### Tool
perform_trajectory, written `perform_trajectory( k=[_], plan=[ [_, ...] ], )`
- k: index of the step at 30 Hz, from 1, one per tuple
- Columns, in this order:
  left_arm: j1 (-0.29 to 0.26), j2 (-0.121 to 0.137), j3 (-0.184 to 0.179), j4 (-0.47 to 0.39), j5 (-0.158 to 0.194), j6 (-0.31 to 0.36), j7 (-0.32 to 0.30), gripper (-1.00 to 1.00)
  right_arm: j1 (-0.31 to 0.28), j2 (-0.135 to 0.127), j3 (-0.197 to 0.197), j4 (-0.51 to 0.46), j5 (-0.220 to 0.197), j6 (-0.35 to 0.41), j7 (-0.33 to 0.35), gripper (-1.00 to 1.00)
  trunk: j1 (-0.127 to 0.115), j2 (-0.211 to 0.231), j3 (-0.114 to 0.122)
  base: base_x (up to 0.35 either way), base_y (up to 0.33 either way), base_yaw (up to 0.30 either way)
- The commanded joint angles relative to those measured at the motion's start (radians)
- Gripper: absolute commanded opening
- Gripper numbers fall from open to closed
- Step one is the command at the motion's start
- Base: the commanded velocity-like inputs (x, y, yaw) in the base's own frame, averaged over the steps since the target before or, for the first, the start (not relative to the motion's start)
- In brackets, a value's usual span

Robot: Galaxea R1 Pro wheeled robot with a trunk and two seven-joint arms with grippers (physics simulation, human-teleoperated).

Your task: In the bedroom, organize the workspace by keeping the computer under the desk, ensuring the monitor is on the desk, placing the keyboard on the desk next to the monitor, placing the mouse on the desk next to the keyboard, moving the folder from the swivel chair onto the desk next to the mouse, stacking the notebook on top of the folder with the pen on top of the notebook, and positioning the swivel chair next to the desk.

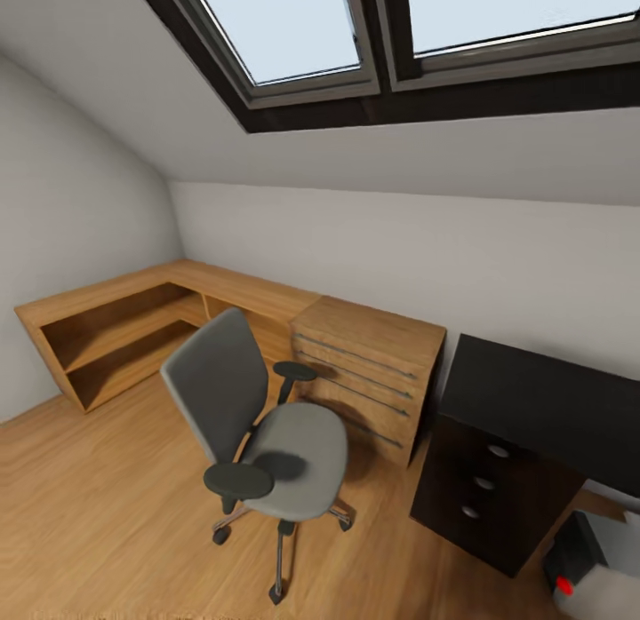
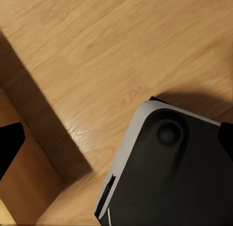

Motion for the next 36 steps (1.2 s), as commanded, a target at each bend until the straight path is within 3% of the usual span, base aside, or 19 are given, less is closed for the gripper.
perform_trajectory(
  k=[1,36],
  plan=[
    [0.000,0.000,0.002,-0.001,0.006,-0.001,-0.007,1.00,0.000,0.001,0.009,0.000,0.000,-0.001,-0.009,1.00,0.000,-0.001,-0.001,0.000,0.000,0.285],
    [0.000,-0.002,0.001,-0.001,0.005,-0.005,-0.009,1.00,0.000,-0.001,0.012,0.002,-0.001,-0.087,-0.010,1.00,0.000,-0.001,-0.001,0.000,0.000,0.286]
  ],
)
